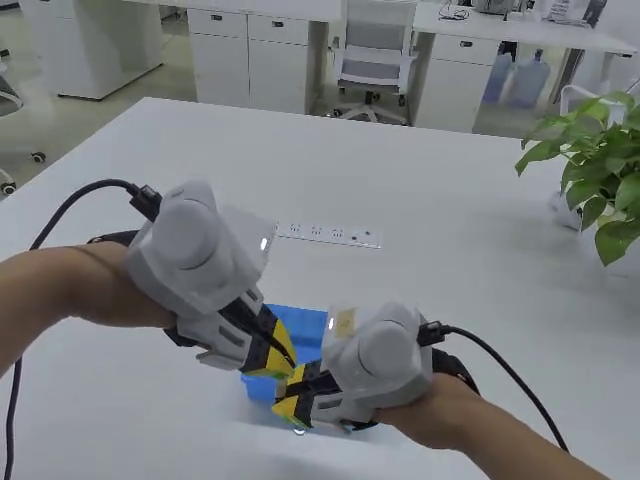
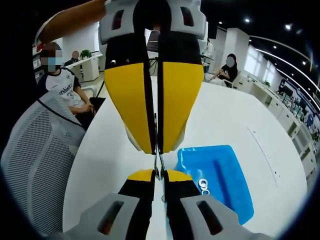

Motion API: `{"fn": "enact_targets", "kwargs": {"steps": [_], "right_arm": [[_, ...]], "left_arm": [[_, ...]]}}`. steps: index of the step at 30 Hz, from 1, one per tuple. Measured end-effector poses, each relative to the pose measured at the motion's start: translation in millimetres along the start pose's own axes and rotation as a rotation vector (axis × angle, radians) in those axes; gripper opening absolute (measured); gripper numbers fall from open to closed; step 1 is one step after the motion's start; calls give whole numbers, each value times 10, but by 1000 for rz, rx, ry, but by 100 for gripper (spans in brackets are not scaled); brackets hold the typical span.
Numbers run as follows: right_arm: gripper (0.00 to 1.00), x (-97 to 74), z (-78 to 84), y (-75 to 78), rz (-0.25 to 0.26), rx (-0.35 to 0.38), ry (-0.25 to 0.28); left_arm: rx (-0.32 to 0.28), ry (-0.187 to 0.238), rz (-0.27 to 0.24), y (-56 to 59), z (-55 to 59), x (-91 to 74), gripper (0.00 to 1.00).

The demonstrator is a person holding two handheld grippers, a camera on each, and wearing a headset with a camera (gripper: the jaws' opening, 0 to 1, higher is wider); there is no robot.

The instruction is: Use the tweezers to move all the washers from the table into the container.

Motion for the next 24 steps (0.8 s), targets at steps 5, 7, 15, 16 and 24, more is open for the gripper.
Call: {"fn": "enact_targets", "kwargs": {"steps": [5, 7, 15, 16, 24], "right_arm": [[9, 38, 60, -33, 12, -1, -2], [9, 45, 71, -32, 19, -3, -2], [10, 81, 122, -55, 26, -16, -12], [10, 84, 132, -51, 28, -14, -12], [10, 95, 207, -30, 40, -13, -17]], "left_arm": [[-2, -1, 4, 31, 45, 44, 5], [-1, -3, 4, 33, 58, 58, 5], [-10, -5, 14, 50, 109, 110, 5], [-11, -7, 15, 50, 118, 119, 5], [-7, -18, 26, 29, 155, 171, 5]]}}
Point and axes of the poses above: the centre of the closed fingertips' face, and the gripper's own axes: x roughly forward along the fingers, y roughly to its right, z roughly out of its underside, the point moved 2 cm from there along -x, roughly backward along the fingers, and after that the axes turned 1 degree about -y, right-handed, at the moved point
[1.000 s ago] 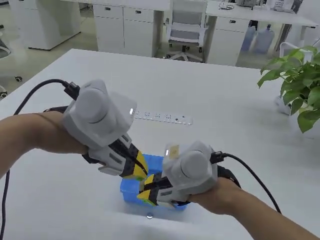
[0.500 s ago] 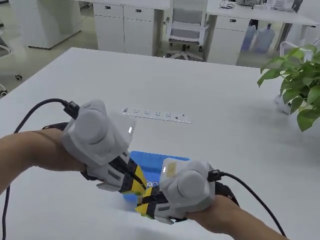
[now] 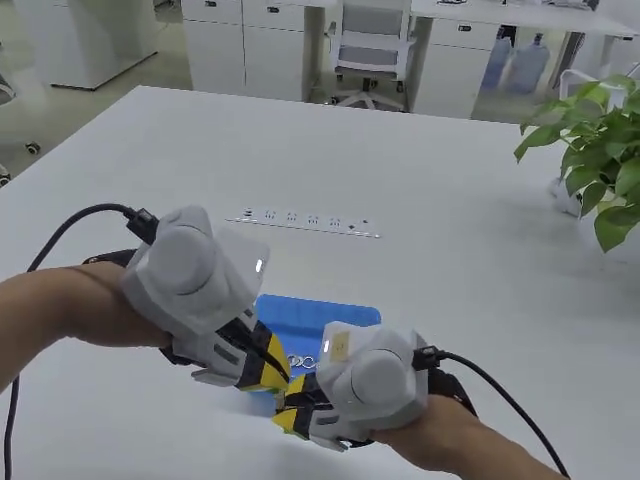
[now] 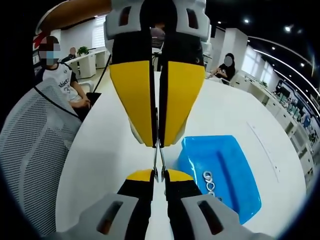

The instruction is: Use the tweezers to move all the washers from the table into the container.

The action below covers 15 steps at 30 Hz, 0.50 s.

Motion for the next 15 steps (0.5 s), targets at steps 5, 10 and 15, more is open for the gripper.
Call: {"fn": "enact_targets", "kwargs": {"steps": [5, 10, 15], "right_arm": [[10, 3, 57, 21, 9, -1, -10], [10, 17, 100, 34, 11, 2, -16], [11, 36, 130, 41, 11, -6, -25]], "left_arm": [[0, -6, 4, -22, 23, 42, 5], [0, -9, 10, -35, 40, 78, 5], [-3, -13, 18, -47, 62, 108, 5]]}}
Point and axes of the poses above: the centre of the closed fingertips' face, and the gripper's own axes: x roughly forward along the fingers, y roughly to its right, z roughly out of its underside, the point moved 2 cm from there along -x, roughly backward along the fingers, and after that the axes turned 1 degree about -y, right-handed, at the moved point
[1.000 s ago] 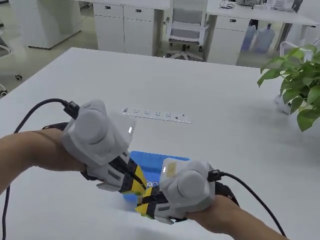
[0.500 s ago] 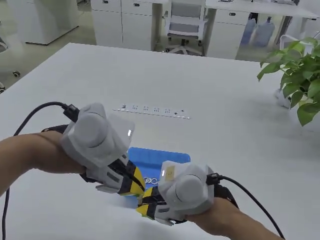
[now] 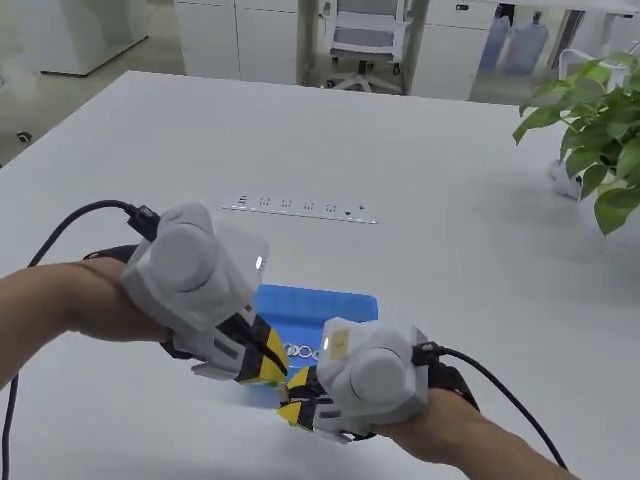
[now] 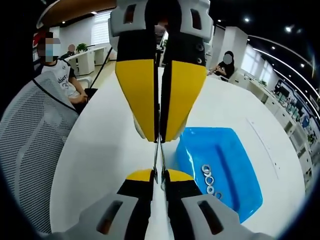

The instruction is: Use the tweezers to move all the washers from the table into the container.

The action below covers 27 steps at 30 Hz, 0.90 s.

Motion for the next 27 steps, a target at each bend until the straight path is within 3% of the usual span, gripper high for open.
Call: {"fn": "enact_targets", "kwargs": {"steps": [27], "right_arm": [[12, 39, 90, 44, 2, 12, 1]], "left_arm": [[-5, -11, 15, -42, 40, 81, 5]]}}
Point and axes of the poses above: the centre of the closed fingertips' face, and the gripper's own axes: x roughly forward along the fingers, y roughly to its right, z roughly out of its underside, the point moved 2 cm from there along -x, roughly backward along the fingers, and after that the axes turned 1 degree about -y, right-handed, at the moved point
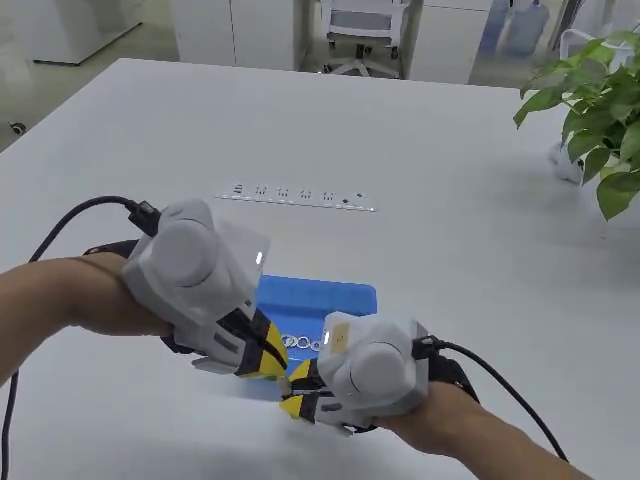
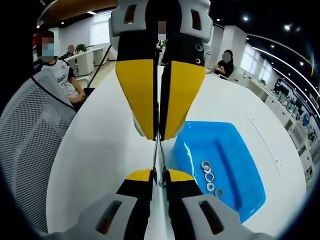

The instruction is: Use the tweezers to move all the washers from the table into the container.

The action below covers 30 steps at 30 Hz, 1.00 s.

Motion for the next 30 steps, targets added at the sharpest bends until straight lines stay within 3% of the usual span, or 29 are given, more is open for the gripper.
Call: {"fn": "enact_targets", "kwargs": {"steps": [21, 30], "right_arm": [[12, -11, -24, 32, 6, 3, 16], [12, -40, 7, 43, 5, 31, 9]], "left_arm": [[-2, -1, -10, -41, -18, 13, 5], [0, -2, 12, -87, -63, 49, 5]]}}
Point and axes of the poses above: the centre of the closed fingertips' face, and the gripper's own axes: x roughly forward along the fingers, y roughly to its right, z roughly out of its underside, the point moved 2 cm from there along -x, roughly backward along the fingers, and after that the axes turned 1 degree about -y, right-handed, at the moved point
